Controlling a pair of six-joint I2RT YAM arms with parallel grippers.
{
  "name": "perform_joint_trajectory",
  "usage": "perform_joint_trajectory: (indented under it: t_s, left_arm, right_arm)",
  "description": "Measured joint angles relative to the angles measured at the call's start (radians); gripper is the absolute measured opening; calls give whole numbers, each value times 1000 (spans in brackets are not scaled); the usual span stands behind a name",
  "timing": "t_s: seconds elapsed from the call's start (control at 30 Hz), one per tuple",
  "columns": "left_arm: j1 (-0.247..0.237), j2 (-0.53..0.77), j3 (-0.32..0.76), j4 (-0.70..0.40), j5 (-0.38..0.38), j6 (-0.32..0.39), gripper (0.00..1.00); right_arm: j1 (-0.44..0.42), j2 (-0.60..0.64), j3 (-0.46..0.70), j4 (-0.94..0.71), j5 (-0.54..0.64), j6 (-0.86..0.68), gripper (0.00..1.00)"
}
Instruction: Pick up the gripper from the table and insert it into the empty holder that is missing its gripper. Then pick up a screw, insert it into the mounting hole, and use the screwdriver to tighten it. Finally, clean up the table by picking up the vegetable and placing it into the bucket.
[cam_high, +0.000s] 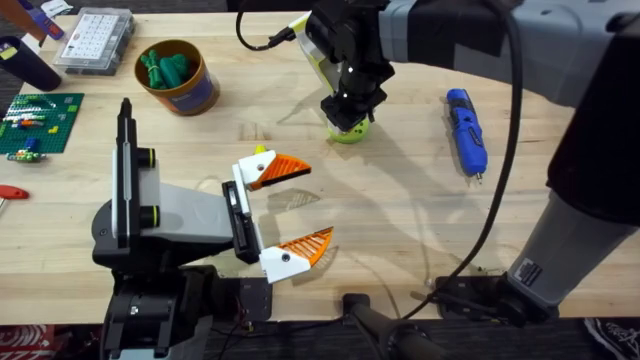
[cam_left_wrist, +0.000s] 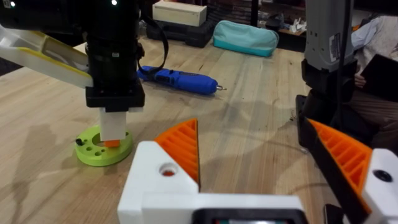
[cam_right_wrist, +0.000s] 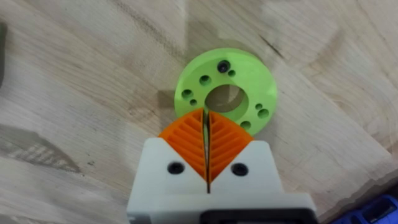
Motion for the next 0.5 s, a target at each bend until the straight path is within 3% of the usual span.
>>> perform_joint_trajectory:
  t_s: [0.5]
  left_arm:
    - [0, 0, 0, -20, 0, 0, 990]
  right_arm:
    - [0, 0, 0, -3, 0, -1, 11]
